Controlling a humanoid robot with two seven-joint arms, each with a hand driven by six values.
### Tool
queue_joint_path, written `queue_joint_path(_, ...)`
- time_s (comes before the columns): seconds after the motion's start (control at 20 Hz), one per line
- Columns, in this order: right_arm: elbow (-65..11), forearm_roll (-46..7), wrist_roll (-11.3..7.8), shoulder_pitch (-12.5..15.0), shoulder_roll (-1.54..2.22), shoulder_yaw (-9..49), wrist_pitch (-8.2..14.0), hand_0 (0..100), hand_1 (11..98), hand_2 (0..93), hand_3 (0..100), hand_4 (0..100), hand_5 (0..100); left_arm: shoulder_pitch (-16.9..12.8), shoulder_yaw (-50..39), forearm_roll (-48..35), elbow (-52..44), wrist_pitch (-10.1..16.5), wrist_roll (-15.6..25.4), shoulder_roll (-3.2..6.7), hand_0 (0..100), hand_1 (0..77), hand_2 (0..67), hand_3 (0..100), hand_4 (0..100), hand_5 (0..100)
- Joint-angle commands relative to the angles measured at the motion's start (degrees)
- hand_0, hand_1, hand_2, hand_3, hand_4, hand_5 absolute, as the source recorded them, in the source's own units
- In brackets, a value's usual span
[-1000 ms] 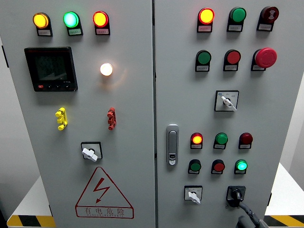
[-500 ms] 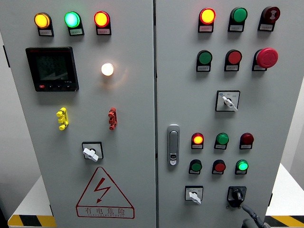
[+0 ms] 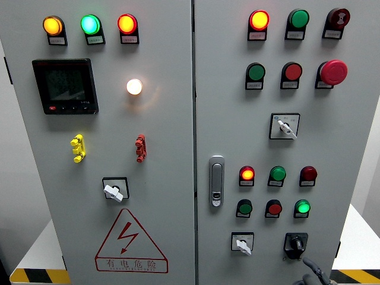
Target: Trip black knob to open circuit
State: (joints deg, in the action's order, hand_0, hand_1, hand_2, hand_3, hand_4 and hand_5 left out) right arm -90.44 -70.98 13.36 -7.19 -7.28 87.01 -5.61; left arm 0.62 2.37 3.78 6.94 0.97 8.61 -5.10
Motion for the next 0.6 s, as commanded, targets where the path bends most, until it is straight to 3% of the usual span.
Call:
queue_joint_path(0.0,-0.9,-0.3,0.0,0.9,0.08,0.0,0.1,88,48.7,6.1,20,17,40,0.0,0.0,0.0,0.0,0.0,0.0,0.0,0,3.0,13.0,21,7,1)
queue_joint_path(0.55,-5.1,-2.5,0.0,4.7,0.08,0.3,0.2,98,50.6,7.6,16,14,35,0.0,0.0,0.0,0.0,0.0,0.0,0.0,0,3.0,13.0,21,7,1)
